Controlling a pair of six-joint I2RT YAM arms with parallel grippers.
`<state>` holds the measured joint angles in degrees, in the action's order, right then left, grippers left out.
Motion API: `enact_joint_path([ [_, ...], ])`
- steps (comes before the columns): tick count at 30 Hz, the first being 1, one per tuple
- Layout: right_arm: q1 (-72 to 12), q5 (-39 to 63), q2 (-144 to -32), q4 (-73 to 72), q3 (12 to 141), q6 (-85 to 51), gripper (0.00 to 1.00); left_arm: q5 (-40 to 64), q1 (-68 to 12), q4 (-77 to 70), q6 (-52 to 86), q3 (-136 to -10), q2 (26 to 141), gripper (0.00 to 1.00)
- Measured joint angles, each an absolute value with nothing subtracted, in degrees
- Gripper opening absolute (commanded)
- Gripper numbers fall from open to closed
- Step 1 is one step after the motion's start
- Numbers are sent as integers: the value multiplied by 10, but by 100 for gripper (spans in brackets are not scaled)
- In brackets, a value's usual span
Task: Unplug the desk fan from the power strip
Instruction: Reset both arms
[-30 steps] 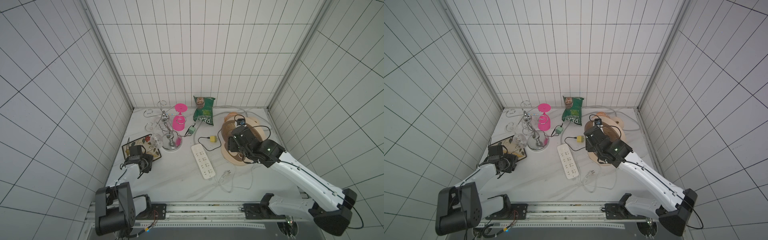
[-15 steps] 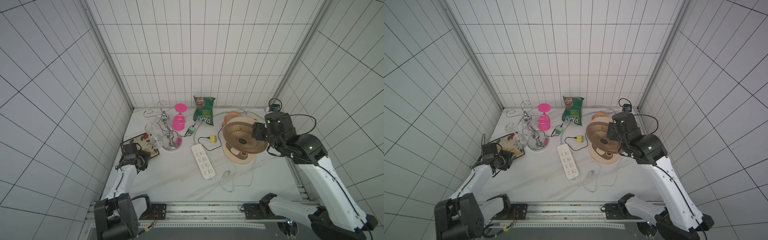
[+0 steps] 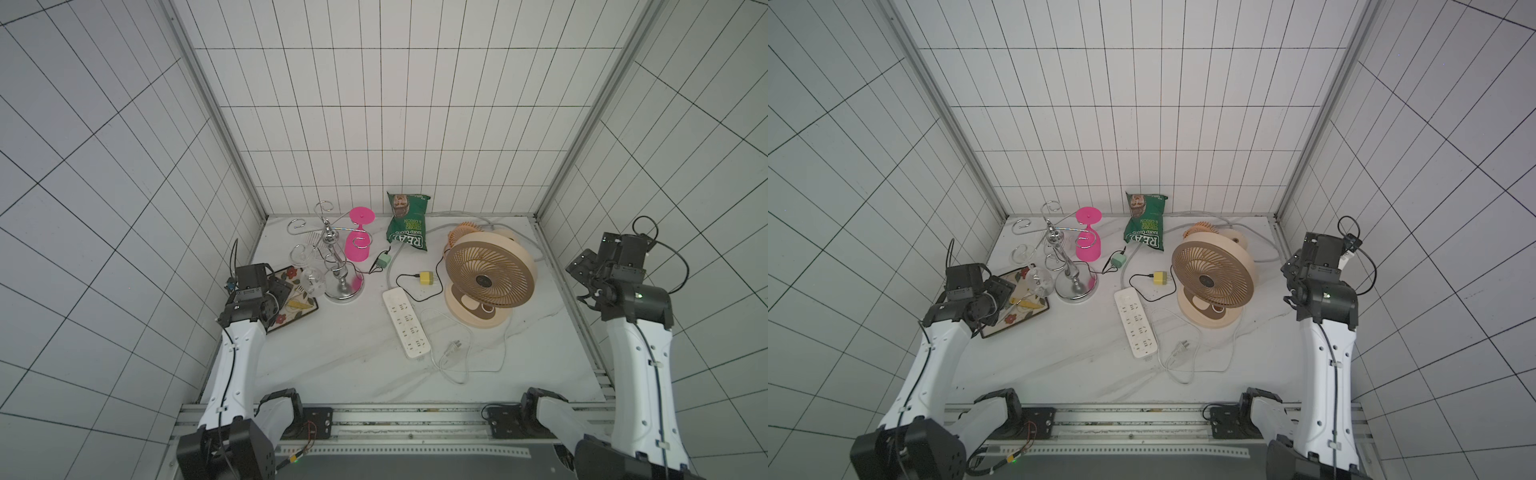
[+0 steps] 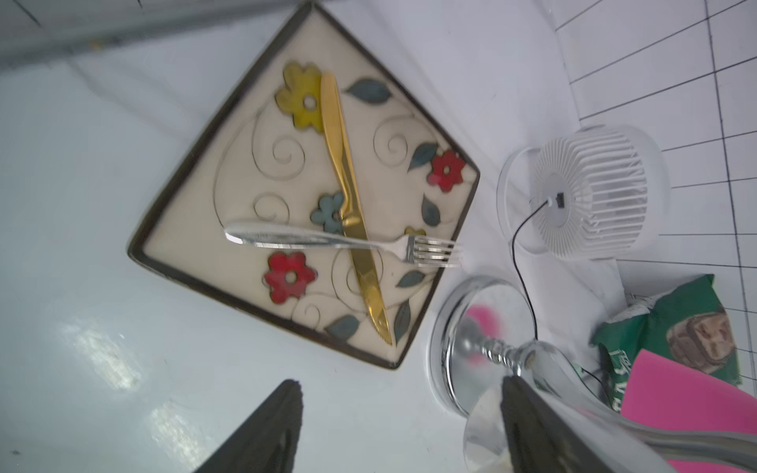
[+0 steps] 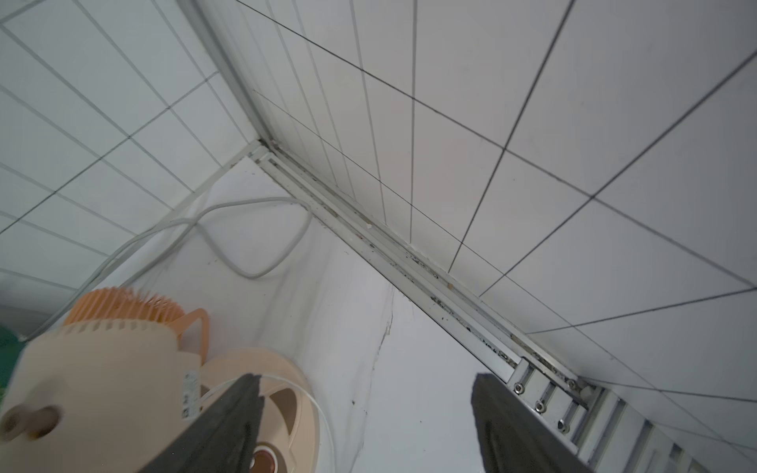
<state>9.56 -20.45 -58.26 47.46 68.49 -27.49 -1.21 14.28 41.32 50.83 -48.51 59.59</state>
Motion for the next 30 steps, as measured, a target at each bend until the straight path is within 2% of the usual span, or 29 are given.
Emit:
enact_joint_path([
  [5, 106, -165, -595, 240, 416, -230, 90, -96, 145, 339, 459, -472, 631, 98],
  [10, 92, -115, -619, 4, 263, -155, 90, -144, 145, 225, 385, -421, 659, 98],
  [16, 86, -55, -732, -250, 216, -94, 86, -173, 135, 84, 311, -353, 679, 98],
  [23, 48, -23, -853, -491, 180, -71, 88, -197, 83, -73, 235, -322, 771, 98],
  [30, 32, -29, -874, -524, 185, -60, 92, -195, 53, -189, 178, -317, 826, 98],
])
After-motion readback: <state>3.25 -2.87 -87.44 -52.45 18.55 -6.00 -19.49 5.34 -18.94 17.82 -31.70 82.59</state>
